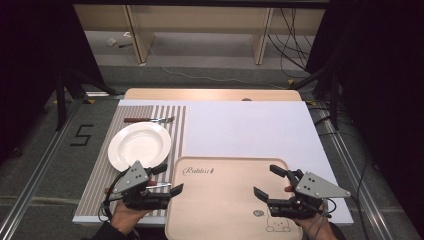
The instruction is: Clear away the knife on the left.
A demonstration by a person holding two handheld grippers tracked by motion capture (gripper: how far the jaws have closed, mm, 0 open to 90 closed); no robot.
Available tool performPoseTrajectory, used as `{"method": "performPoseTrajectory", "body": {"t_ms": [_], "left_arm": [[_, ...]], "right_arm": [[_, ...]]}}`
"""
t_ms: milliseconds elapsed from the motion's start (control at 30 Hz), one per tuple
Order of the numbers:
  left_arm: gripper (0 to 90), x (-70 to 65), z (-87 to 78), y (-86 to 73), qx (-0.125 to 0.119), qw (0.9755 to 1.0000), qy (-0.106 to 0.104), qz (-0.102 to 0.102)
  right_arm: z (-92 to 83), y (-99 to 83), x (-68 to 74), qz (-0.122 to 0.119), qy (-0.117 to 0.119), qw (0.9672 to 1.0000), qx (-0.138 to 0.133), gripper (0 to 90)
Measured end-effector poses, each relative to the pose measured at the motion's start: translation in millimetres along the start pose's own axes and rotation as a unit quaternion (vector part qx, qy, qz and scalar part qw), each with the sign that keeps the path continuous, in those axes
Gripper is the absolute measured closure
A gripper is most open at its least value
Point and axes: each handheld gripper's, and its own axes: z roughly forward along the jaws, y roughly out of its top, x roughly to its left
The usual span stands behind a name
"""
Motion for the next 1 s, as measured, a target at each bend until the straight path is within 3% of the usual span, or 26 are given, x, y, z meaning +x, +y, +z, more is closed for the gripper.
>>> {"method": "performPoseTrajectory", "body": {"t_ms": [333,433,700,1000], "left_arm": [[18.3,3.0,-0.5,-0.9,0.03,0.9995,0.005,0.013],[18.4,5.0,-1.3,-1.1,0.056,0.9982,0.012,0.019],[18.6,14.6,-7.2,-2.1,0.098,0.9946,0.015,0.029],[18.7,19.6,-10.6,-3.9,0.127,0.9914,0.018,0.026]], "right_arm": [[-0.1,0.5,0.9,-0.002,0.001,1.0,0.0,20.4],[-0.2,0.8,0.8,-0.002,0.002,1.0,-0.001,20.4],[-0.3,1.1,2.0,-0.006,0.002,1.0,-0.001,20.4],[0.0,1.6,1.7,-0.006,0.002,1.0,-0.002,20.4]]}}
